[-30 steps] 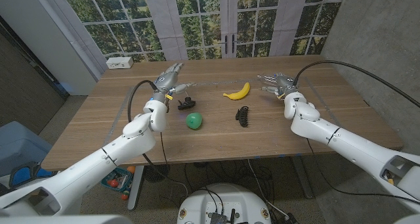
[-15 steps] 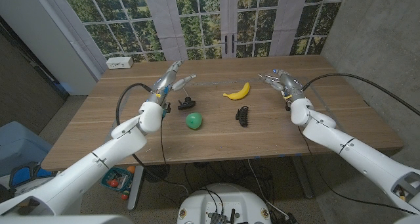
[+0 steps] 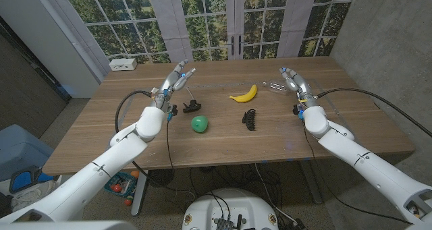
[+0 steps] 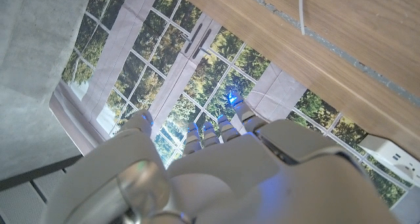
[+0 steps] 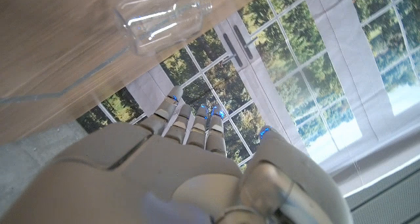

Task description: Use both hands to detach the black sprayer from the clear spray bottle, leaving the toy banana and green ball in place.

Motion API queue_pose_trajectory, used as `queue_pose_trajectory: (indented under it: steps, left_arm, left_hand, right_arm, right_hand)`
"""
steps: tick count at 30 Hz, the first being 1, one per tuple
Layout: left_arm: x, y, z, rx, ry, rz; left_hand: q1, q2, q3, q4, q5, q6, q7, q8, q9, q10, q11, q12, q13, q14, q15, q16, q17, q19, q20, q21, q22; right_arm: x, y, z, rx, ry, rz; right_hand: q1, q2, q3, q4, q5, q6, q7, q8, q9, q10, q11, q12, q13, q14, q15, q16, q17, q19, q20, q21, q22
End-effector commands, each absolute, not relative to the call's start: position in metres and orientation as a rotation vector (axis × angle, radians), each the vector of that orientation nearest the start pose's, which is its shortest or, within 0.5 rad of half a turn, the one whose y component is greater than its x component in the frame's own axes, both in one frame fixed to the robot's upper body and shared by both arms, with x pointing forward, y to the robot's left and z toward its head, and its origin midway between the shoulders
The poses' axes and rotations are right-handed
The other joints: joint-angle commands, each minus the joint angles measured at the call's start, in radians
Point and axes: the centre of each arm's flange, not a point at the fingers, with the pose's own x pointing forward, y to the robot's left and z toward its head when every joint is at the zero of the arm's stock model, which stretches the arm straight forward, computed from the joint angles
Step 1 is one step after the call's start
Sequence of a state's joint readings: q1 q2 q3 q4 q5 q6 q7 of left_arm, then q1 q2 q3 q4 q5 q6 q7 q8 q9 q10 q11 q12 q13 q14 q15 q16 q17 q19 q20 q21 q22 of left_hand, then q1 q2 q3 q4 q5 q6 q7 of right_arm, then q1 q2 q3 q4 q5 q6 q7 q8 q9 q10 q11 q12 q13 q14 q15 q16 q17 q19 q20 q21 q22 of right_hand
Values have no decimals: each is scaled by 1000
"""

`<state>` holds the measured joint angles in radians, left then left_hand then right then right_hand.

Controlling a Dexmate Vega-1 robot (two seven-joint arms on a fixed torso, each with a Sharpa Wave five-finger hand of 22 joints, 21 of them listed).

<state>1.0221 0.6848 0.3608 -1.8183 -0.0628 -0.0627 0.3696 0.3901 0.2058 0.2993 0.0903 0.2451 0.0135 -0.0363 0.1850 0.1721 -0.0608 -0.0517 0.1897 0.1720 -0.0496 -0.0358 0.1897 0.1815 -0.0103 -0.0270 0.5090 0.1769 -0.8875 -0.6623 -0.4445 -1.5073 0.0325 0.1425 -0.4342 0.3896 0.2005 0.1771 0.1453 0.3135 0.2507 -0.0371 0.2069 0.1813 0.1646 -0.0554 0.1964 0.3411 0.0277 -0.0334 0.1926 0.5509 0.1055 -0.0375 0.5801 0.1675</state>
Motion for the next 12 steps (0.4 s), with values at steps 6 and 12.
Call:
queue_pose_trajectory:
  steps: [6, 12]
  left_arm:
    - [559, 255, -1, 208, -781, -73]
    - [563, 256, -9, 74, -778, -103]
  left_hand:
    - [-14, 15, 121, 52, 34, 31, 14, 3, -1, 22, 14, 7, 2, 18, -13, 4, -3, 30, -13, -5, 0]
    - [-15, 10, 160, 61, 40, 47, 20, 4, -1, 37, 15, 9, 2, 33, -15, 7, -3, 45, -15, -6, -1]
  right_arm:
    - [606, -325, -15, -228, -829, -20]
    - [604, -336, -13, -39, -885, 59]
  right_hand:
    - [-22, 3, 67, 20, -2, 39, 31, 0, 2, 44, 25, 10, -29, 50, -90, 17, -33, 68, -93, -9, -2]
    - [-42, -2, 96, 25, -6, 73, 46, 4, 3, 78, 38, 15, -49, 88, -70, 24, -55, 111, -80, -12, -2]
